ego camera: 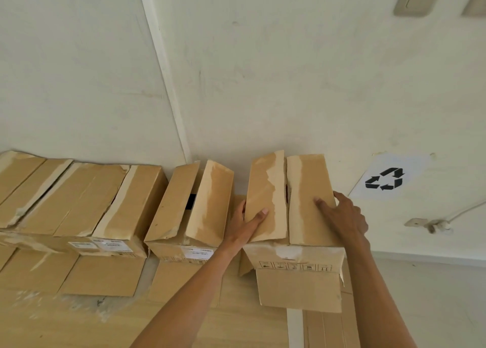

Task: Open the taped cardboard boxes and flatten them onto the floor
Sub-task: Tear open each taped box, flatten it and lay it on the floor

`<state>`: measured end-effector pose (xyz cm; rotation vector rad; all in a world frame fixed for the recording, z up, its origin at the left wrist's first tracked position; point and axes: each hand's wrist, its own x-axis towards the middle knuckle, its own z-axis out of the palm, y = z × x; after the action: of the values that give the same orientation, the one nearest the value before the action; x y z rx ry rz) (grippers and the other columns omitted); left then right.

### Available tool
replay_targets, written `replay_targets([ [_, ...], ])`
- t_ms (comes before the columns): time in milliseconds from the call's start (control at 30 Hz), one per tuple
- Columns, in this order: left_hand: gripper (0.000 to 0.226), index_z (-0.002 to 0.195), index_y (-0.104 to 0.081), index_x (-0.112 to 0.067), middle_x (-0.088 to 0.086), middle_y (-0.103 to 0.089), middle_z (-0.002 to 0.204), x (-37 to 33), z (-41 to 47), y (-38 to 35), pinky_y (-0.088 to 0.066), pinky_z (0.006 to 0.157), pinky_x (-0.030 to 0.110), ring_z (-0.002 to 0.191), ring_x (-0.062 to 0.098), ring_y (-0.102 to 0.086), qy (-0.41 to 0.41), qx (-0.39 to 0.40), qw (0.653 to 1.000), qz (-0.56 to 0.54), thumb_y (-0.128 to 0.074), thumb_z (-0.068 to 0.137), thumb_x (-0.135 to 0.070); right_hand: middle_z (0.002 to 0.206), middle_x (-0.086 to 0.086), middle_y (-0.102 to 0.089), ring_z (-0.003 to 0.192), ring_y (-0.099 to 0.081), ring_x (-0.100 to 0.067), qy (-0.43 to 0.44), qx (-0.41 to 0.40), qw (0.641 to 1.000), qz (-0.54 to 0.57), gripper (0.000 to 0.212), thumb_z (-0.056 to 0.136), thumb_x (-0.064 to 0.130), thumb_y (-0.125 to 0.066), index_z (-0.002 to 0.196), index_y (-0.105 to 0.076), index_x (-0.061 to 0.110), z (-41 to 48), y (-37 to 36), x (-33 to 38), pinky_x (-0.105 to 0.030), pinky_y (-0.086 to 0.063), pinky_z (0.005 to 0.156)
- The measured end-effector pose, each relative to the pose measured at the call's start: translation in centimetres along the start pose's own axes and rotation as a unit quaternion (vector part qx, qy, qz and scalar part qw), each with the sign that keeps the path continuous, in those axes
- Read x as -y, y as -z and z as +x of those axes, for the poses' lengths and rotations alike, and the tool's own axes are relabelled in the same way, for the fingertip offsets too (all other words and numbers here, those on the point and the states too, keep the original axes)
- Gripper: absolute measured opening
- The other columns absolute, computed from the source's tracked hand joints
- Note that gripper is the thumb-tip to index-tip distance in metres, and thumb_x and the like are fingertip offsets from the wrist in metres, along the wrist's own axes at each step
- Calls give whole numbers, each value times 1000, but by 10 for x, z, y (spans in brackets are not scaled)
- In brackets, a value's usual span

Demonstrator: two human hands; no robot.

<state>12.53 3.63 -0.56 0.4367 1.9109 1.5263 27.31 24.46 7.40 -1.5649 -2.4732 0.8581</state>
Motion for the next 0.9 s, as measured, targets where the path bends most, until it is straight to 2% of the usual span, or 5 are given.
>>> replay_targets([
  [167,88,142,-46,-39,-13,-64,129,-13,-12,9,-51,104,40,117,7,-62,0,60,998,20,-79,68,-73,132,-13,-60,117,-58,-37,-28,8,999,-28,81,85,77,-50,144,-42,21,-24,17,-5,-44,-43,85],
  [367,102,149,-39,-36,-13,-55,140,-14,-58,55,-50,105,37,124,9,-56,-7,132,985,113,-84,64,-69,67,-13,-75,57,-75,-28,-108,119,986,34,90,81,87,-41,105,-55,1,-88,23,-25,-44,-63,73],
  [567,92,149,-41,-34,-15,-56,136,4,-118,114,-49,99,27,123,4,-54,-12,175,971,161,-86,71,-56,72,-22,-75,66,-76,-34,-129,215,964,85,83,90,76,-40,106,-60,-3,-182,-16,-27,-44,-64,68],
  [767,81,146,-45,-30,-13,-64,127,27,-152,159,-55,94,28,111,2,-63,-9,194,961,198,-86,77,-40,71,-17,-74,63,-74,-35,-135,173,960,176,72,96,64,-46,109,-61,-5,-253,-95,-32,-47,-63,66],
  [900,92,146,-39,-35,-8,-60,130,36,-155,167,-52,99,47,121,15,-60,-34,160,942,294,-80,69,-62,84,-15,-76,72,-75,-36,-142,146,951,231,114,64,98,-45,123,-53,1,-252,-154,-67,-48,-63,69],
])
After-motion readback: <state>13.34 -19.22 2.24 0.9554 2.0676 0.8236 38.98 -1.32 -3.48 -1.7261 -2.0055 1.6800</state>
